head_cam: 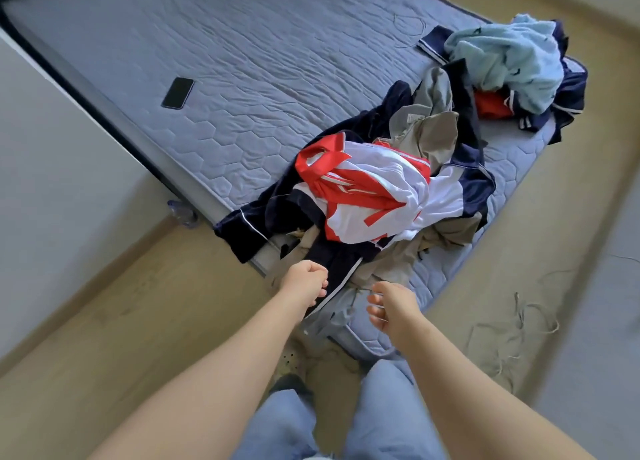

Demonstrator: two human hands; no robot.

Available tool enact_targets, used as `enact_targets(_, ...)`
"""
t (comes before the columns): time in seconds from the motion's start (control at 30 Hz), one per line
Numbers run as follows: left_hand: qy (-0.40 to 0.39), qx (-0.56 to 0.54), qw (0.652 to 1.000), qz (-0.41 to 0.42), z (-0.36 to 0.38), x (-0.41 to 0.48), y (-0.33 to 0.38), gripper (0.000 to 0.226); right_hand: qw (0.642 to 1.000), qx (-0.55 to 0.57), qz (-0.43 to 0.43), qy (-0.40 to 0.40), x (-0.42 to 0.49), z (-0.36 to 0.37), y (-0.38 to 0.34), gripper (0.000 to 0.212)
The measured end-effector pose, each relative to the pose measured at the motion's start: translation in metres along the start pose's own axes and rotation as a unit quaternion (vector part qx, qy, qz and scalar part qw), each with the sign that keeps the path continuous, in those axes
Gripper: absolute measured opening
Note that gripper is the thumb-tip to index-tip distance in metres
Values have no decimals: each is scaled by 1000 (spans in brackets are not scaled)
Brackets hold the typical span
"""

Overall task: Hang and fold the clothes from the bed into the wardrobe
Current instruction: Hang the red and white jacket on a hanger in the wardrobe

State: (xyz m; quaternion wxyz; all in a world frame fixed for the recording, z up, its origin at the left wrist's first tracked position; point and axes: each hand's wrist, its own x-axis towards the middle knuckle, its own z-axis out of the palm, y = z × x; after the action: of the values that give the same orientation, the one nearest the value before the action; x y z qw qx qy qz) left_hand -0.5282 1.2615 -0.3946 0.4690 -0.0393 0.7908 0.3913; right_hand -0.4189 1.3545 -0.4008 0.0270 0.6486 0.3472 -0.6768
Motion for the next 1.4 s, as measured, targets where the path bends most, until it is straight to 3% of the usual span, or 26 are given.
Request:
enact_targets(0.33,15,39,999,-24,96,76,75,20,987,-160,-28,-10,100,-69,-114,15)
enact_targets(0.53,32,152,988,-6,148,148,109,18,979,-201,-18,-27,174,-83,-162,21)
enact_targets(0.7,-42,237,968,76,197,201,118,14,975,-218,0,-40,223,-88,-174,15)
enact_targets(0.8,-87,250,963,52,217,221,123,41,977,-211,20,-40,240,-96,-177,11)
enact_targets(0.87,-88,214,972,35,222,231,128,66,980,-195,27,-34,247,-101,-180,10)
enact_targets(0.93,-64,127,989,42,223,235,129,73,982,-184,31,-25,248,-107,-183,13)
enact_targets(1.03,34,-40,996,76,211,223,125,40,983,-178,30,-21,241,-110,-187,20)
enact_targets(1.17,126,-187,974,29,177,195,129,15,984,-174,15,-32,219,-97,-193,10)
enact_targets(1.23,131,-232,964,14,159,183,133,14,984,-171,-2,-46,205,-86,-194,9)
enact_targets(1.37,80,-193,978,26,137,164,126,19,976,-209,-60,-31,192,-72,-194,8)
enact_targets(1.4,67,-195,978,18,133,161,123,19,972,-221,-75,-15,194,-68,-193,17)
